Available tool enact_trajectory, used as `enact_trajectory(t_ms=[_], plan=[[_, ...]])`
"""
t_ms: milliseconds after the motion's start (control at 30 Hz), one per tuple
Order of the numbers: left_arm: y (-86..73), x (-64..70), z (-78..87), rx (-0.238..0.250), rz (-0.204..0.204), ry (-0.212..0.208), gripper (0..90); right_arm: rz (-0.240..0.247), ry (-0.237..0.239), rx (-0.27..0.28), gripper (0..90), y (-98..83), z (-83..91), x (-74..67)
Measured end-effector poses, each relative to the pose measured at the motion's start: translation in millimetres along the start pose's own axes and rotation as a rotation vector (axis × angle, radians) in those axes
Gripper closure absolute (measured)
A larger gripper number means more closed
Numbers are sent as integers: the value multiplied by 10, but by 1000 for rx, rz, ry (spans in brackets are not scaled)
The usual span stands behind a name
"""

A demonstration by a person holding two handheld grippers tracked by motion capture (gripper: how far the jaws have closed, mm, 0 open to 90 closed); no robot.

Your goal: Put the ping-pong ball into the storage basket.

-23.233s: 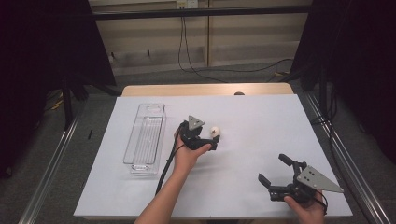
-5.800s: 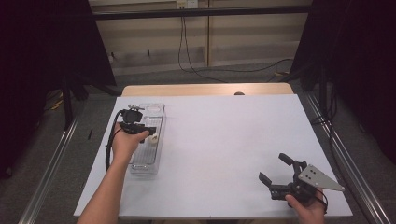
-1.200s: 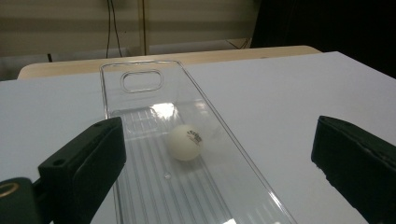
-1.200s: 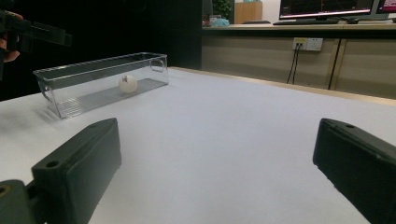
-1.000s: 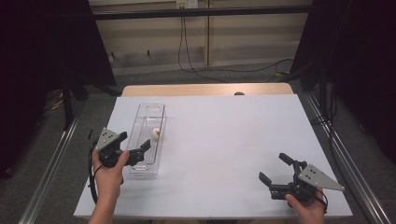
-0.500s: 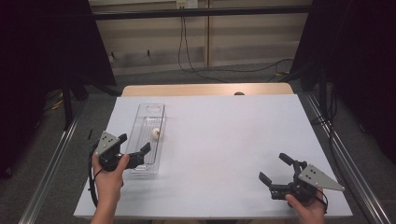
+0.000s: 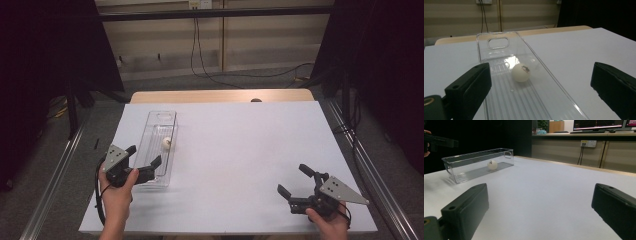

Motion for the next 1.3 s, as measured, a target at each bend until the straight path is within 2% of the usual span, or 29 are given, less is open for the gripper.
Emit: enact_trajectory(t_ms=[267,400,567,833,933,1000,1033,1133,1233,1300], plan=[[-30,-11,10,-3,-15,5,33,2,6,-3,7,-7,1,1],[-39,2,10,5,-3,-1,33,-2,4,-4,7,-7,-1,2],[-79,-2,10,-9,-23,1,33,-2,2,-2,7,-5,-2,0],[-111,24,-7,4,-11,-13,33,0,5,-3,7,-5,1,2],[-129,21,-3,3,-10,-5,33,3,2,2,7,-2,0,7],[-149,9,1,-6,-31,-6,33,2,5,-1,7,-4,2,3],[-143,15,-1,5,-15,-7,34,6,3,-2,7,-5,5,5],[-168,2,10,-6,-31,-5,33,5,4,2,7,-2,4,4],[-173,1,17,-2,-19,4,33,-2,-2,4,7,2,5,8],[-169,8,21,4,-23,-6,33,2,-1,3,7,2,5,7]])
Point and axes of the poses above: each handheld gripper's, and its own axes: z roughly backward along the jaws, y roughly out of its top, x roughly to its right, the point moved 10 cm from there along -z, roughly forward along the jaws, and after that the axes turned 13 degrees about -x, right-handed, at the moved point
